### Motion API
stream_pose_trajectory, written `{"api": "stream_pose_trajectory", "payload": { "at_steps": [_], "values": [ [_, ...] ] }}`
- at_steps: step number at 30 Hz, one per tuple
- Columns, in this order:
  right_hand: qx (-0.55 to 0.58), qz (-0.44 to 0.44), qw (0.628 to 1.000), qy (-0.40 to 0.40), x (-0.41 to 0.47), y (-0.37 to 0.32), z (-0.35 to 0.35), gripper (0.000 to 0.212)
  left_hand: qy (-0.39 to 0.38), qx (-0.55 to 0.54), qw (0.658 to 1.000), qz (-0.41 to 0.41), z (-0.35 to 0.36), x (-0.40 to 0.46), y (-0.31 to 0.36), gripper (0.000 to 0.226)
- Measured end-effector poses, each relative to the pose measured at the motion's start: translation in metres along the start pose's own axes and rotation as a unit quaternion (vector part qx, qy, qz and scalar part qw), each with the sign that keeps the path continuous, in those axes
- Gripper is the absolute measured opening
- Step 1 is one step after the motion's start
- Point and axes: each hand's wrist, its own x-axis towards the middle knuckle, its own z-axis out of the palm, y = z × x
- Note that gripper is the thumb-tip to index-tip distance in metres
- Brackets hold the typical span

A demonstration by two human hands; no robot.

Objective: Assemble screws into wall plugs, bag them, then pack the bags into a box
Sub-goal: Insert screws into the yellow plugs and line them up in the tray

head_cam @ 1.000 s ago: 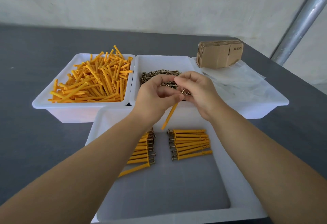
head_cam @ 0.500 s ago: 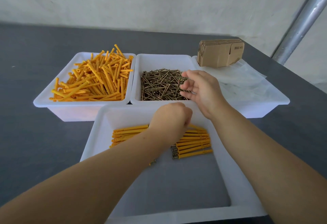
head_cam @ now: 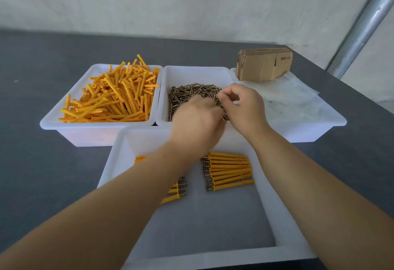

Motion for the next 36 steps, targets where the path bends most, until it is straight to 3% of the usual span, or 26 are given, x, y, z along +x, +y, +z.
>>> {"api": "stream_pose_trajectory", "payload": {
  "at_steps": [3,5,9,12,15,16,20,25,28,31,36],
  "values": [
    [-0.068,-0.044,0.997,-0.005,0.004,0.003,-0.001,0.015,0.096,0.007,0.99,-0.108,-0.014,0.005,-0.037,0.027],
    [-0.124,-0.026,0.989,-0.07,0.006,0.006,0.003,0.019,0.096,0.02,0.973,-0.208,-0.022,0.004,-0.065,0.026],
    [-0.263,0.079,0.909,-0.315,0.018,-0.002,0.011,0.035,-0.057,0.028,0.915,-0.399,-0.024,-0.003,-0.101,0.03],
    [-0.328,0.101,0.829,-0.441,0.033,-0.023,0.015,0.044,-0.163,0.027,0.883,-0.439,-0.022,-0.002,-0.106,0.029],
    [-0.392,0.092,0.77,-0.495,0.038,-0.033,0.015,0.045,-0.19,0.02,0.863,-0.468,-0.022,-0.001,-0.106,0.031],
    [-0.389,0.102,0.773,-0.49,0.039,-0.033,0.015,0.044,-0.192,0.019,0.859,-0.474,-0.023,0.0,-0.105,0.031],
    [-0.302,0.17,0.851,-0.396,0.038,-0.024,0.019,0.035,-0.177,0.006,0.858,-0.483,-0.022,0.001,-0.106,0.025],
    [-0.271,0.156,0.916,-0.251,0.027,-0.009,0.021,0.021,-0.094,0.004,0.876,-0.473,-0.022,-0.004,-0.105,0.018],
    [-0.291,0.129,0.932,-0.175,0.021,-0.006,0.017,0.02,-0.034,0.021,0.885,-0.463,-0.026,-0.003,-0.106,0.015],
    [-0.294,0.115,0.938,-0.142,0.02,-0.004,0.013,0.022,0.015,0.001,0.899,-0.438,-0.03,-0.001,-0.108,0.04],
    [-0.155,0.122,0.98,-0.02,0.017,-0.001,0.006,0.017,0.175,-0.109,0.907,-0.367,-0.024,-0.004,-0.103,0.029]
  ]
}}
